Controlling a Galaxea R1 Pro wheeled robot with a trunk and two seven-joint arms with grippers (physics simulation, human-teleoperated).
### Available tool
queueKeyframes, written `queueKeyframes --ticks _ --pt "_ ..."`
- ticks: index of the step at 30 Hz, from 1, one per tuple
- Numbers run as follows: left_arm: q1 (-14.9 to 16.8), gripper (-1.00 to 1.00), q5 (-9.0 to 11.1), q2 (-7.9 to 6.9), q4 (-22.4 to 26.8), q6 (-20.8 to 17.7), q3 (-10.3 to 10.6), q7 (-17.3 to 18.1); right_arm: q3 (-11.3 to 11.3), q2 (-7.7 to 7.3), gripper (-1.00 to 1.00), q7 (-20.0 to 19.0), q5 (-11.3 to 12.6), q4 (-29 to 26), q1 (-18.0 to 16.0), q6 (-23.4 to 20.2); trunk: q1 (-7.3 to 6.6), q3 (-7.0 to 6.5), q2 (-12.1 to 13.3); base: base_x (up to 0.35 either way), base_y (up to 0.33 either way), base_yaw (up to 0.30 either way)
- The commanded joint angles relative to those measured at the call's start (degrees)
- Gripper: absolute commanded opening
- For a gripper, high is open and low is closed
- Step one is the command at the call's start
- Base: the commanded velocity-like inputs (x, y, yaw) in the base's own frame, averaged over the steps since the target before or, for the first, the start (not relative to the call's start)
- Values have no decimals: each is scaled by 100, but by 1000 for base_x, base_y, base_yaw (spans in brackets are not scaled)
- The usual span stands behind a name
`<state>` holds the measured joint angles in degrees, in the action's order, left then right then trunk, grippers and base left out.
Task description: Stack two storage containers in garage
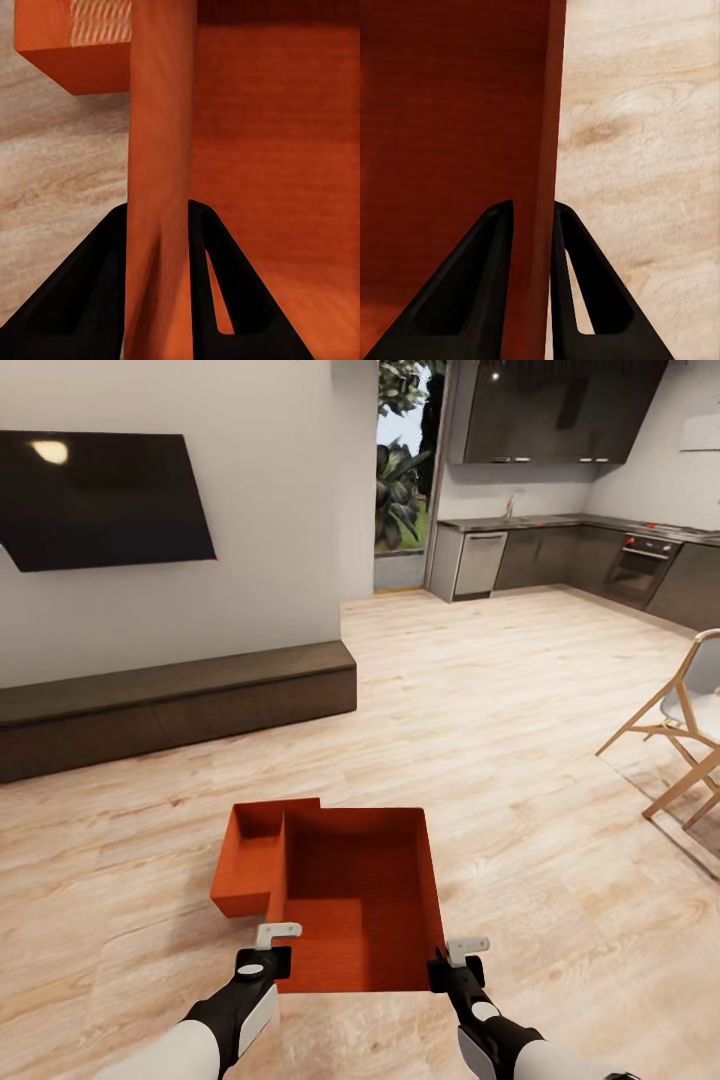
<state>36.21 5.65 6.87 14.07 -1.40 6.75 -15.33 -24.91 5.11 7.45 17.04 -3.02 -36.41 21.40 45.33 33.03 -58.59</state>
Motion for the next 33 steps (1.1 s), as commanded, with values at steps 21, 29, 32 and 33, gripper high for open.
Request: queueKeyframes --ticks 21,29,32,33 --pt "0 -100 109 -45 -18 -18 -41 -102 4 -5 -100 28 97 -5 -6 83 0 -186 -3 0 0 0" --pt "0 -100 111 -45 -18 -18 -51 -102 4 -2 -100 28 97 -5 -7 83 0 -259 -3 0 0 0" --pt "0 -100 111 -45 -18 -18 -51 -102 4 -1 -100 28 97 -5 -7 83 0 -286 -3 0 0 0" --pt "0 -100 111 -45 -18 -18 -51 -102 4 -1 -100 28 97 -5 -7 83 0 -295 -3 0 0 0"
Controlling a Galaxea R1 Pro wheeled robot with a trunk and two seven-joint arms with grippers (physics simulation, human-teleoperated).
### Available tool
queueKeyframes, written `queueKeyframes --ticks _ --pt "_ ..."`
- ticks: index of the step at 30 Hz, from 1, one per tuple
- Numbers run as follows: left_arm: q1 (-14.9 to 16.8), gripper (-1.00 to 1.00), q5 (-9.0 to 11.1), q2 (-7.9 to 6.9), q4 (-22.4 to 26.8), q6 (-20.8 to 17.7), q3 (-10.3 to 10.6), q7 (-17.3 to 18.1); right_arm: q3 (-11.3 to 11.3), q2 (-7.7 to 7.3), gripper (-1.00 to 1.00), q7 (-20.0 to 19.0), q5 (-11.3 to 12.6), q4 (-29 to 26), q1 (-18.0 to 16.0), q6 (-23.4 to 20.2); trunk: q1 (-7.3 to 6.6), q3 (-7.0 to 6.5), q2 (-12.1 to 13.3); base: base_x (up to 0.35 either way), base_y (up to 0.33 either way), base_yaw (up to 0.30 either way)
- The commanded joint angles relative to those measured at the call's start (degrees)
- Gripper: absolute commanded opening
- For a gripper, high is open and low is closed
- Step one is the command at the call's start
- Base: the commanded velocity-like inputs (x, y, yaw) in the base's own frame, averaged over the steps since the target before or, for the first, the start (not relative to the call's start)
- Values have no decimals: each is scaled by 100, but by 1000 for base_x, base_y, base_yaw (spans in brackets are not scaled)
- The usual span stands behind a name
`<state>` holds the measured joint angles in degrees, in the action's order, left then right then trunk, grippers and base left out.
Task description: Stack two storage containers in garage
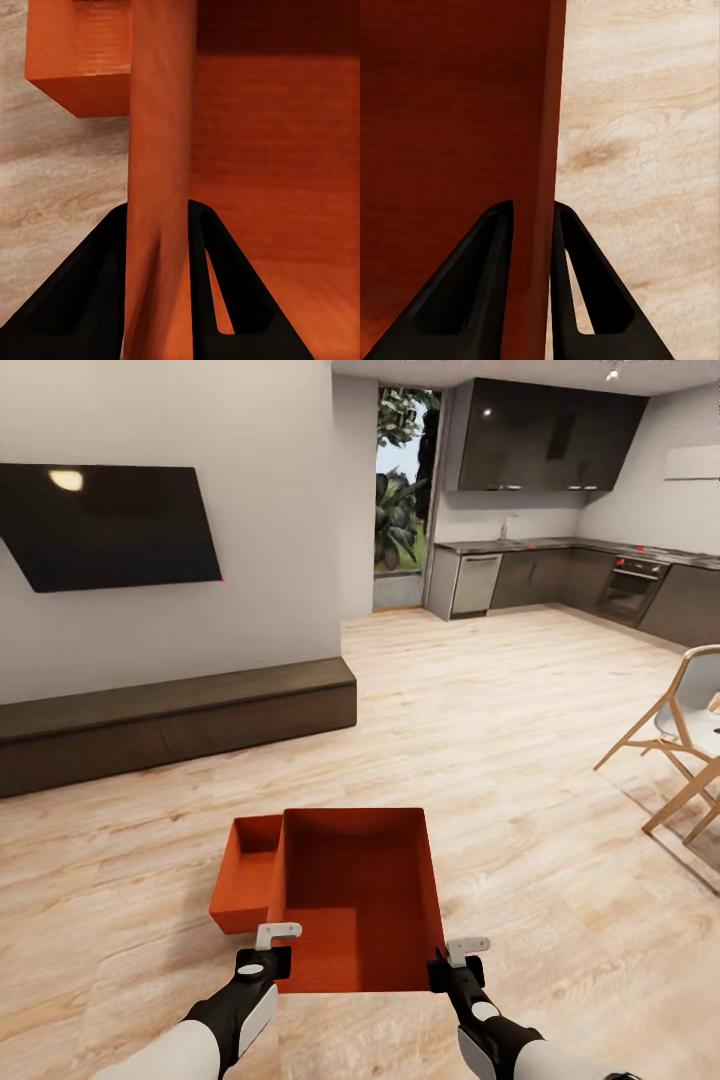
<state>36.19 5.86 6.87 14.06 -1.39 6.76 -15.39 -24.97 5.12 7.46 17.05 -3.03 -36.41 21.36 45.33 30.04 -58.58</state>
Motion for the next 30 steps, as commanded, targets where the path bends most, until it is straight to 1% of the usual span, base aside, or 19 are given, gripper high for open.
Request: queueKeyframes --ticks 1,30 --pt "2 -100 91 -46 -17 -19 -52 -96 10 -2 -100 28 94 -5 -6 88 0 -5 -3 0 0 0" --pt "2 -100 83 -46 0 -24 -52 -96 10 -2 -100 28 88 -5 -6 92 0 -269 -3 0 0 0"
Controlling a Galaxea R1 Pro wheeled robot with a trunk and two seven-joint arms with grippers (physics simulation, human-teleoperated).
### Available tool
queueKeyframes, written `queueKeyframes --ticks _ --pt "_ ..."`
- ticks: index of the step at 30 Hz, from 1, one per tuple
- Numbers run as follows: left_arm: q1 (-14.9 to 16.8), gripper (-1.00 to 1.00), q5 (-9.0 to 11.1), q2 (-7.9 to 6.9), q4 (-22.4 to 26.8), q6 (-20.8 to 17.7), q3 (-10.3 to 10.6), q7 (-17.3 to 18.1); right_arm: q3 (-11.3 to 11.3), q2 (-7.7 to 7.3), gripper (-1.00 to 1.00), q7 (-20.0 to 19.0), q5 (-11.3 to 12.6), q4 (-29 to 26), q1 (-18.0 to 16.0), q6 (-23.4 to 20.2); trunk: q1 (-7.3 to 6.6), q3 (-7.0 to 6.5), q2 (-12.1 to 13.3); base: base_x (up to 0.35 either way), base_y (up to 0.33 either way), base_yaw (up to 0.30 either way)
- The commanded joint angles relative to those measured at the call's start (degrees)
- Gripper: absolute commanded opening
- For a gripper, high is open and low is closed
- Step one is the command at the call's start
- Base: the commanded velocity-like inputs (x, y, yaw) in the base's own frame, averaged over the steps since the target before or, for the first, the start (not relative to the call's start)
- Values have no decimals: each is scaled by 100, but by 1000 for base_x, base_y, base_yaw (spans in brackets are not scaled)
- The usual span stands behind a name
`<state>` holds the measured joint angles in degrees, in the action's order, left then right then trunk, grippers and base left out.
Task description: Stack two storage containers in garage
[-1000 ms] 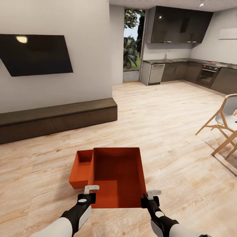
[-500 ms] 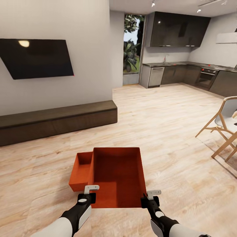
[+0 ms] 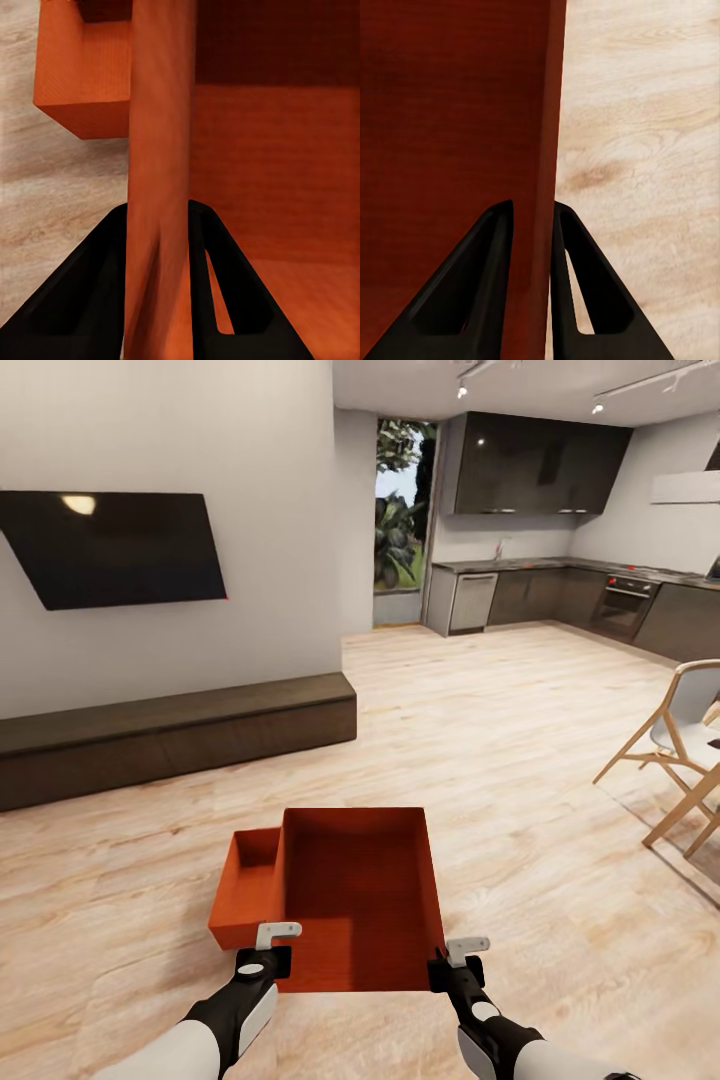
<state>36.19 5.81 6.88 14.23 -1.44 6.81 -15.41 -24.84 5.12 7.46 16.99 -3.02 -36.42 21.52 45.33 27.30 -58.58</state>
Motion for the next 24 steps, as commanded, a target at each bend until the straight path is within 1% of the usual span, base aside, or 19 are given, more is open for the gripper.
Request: queueKeyframes --ticks 1,24 --pt "2 -100 88 -46 -17 -21 -57 -94 -3 -2 -100 27 93 -6 -6 74 0 -5 -3 0 0 0" --pt "2 -100 87 -46 -1 -12 -57 -94 -3 -2 -100 27 93 -6 -6 74 0 -215 -3 0 0 0"
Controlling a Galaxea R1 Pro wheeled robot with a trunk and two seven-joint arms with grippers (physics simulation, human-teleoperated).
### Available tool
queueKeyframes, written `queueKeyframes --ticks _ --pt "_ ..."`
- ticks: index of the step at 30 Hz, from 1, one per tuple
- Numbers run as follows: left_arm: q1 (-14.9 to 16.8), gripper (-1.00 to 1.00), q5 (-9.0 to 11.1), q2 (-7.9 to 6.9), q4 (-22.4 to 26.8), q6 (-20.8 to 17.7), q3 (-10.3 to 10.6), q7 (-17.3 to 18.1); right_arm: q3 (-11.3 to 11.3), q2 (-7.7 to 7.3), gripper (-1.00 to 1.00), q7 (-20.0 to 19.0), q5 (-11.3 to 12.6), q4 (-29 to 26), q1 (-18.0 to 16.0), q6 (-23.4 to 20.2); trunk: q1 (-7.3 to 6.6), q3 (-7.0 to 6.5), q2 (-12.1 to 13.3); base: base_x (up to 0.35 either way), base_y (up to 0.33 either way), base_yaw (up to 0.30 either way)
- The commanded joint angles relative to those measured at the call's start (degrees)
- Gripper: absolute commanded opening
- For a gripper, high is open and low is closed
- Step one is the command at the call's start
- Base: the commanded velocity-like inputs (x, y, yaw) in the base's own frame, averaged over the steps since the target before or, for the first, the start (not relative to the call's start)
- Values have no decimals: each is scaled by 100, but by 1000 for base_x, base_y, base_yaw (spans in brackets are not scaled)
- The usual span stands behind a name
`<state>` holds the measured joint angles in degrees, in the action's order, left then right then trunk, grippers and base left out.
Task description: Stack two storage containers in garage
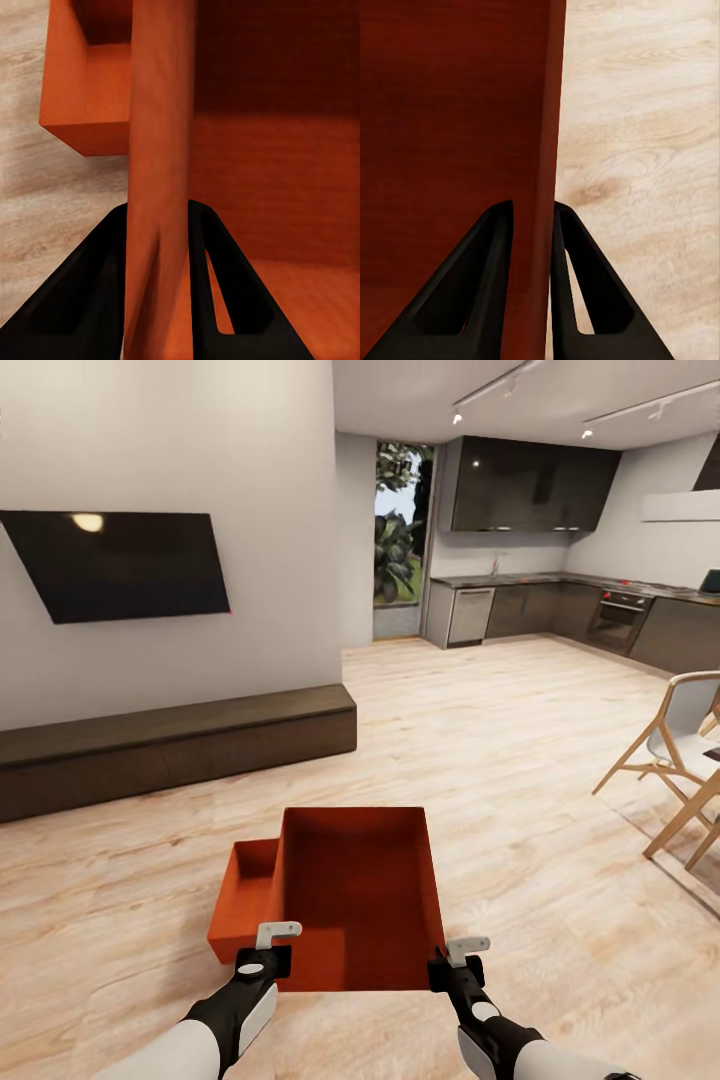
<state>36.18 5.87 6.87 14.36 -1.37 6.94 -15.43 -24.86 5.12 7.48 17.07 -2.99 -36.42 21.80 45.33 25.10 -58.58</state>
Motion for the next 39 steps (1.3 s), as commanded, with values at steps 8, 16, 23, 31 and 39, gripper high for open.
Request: queueKeyframes --ticks 8,16,23,31,39 --pt "3 -100 81 -45 -13 -21 -70 -92 -2 -2 -100 25 86 -9 -5 45 0 -68 -4 0 0 0" --pt "3 -100 81 -45 -16 -21 -70 -92 -2 -2 -100 25 86 -9 -5 46 0 -142 -4 0 0 0" --pt "3 -100 81 -45 -13 -21 -70 -92 -2 -2 -100 25 86 -9 -5 47 0 -206 -4 0 0 0" --pt "3 -100 81 -45 -13 -21 -70 -92 -2 -2 -100 25 86 -9 -5 48 0 -279 -4 0 0 0" --pt "3 -100 81 -45 -13 -21 -70 -92 -2 -2 -100 26 86 -9 -5 50 0 -353 -4 0 0 0"
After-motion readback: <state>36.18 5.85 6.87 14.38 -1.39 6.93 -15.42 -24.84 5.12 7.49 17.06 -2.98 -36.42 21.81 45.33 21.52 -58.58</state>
